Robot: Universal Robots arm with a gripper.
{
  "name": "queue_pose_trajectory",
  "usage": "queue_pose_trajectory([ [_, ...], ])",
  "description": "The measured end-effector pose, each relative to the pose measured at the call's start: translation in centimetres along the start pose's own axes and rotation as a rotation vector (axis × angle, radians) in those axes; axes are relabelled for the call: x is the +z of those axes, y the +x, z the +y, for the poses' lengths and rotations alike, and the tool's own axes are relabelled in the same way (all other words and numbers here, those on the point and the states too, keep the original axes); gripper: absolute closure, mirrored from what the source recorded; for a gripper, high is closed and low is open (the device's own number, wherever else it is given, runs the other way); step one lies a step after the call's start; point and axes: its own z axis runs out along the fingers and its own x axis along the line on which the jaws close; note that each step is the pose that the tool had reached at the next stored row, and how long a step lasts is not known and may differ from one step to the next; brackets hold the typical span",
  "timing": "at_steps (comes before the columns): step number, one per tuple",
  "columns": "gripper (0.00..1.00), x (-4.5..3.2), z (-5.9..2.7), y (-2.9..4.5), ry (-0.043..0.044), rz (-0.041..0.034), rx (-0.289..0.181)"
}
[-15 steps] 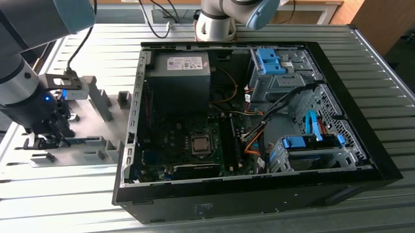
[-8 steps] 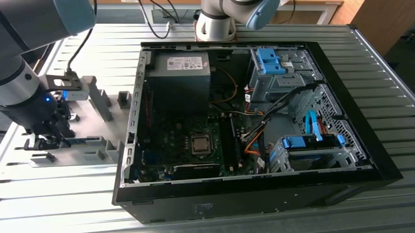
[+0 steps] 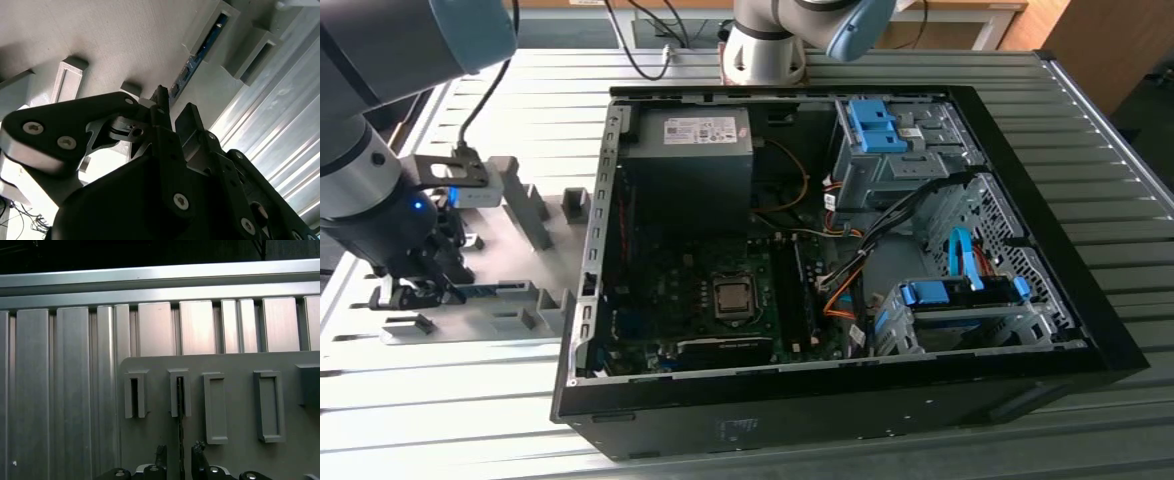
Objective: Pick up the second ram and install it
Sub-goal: 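Pick up the second ram and move it above second insertion slot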
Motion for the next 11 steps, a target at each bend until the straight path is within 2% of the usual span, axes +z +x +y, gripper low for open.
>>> queue_pose_trajectory([
  [11,0.67,0.22,0.03,-0.04,0.0000,0.0000,0.000],
])
